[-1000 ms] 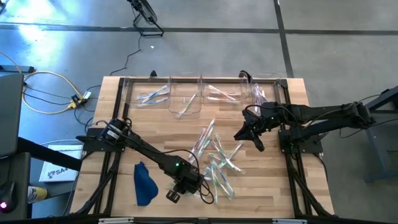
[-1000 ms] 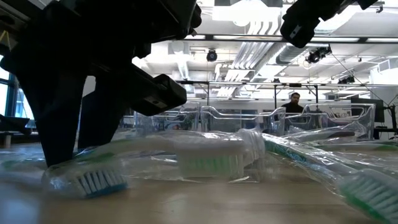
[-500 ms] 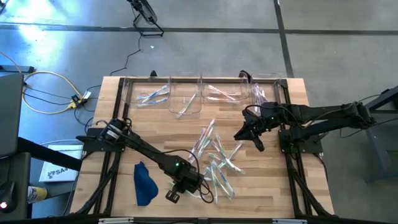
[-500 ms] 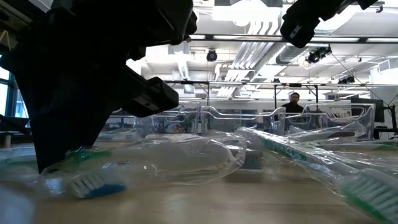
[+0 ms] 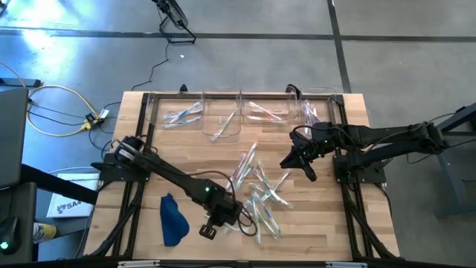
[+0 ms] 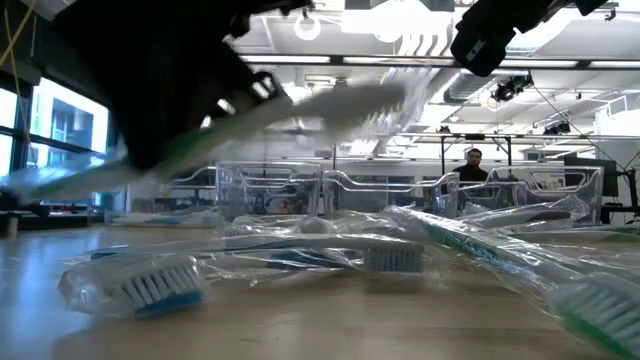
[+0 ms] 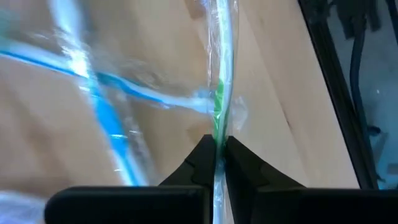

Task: Pick & Place Toothbrushes
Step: Put the green toothbrush into the middle left transparent bin

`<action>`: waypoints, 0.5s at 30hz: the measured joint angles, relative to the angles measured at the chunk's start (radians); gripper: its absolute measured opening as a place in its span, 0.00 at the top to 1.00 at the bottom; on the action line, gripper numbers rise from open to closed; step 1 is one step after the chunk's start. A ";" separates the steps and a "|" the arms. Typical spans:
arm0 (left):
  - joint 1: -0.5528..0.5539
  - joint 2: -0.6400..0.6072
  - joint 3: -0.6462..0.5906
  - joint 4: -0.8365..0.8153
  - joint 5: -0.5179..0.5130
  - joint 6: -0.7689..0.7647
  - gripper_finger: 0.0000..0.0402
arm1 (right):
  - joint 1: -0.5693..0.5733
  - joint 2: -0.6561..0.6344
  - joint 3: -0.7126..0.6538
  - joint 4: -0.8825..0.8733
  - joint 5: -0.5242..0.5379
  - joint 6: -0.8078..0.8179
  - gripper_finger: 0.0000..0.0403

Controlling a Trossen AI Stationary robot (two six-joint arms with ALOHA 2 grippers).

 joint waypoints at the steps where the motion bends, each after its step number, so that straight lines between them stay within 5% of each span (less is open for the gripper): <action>1: 0.008 -0.014 0.000 -0.005 -0.011 0.000 0.97 | 0.000 0.000 0.000 -0.001 0.000 0.000 0.90; 15: 0.141 -0.219 0.000 -0.026 -0.174 -0.029 0.97 | 0.000 0.000 0.000 -0.018 -0.068 0.000 0.90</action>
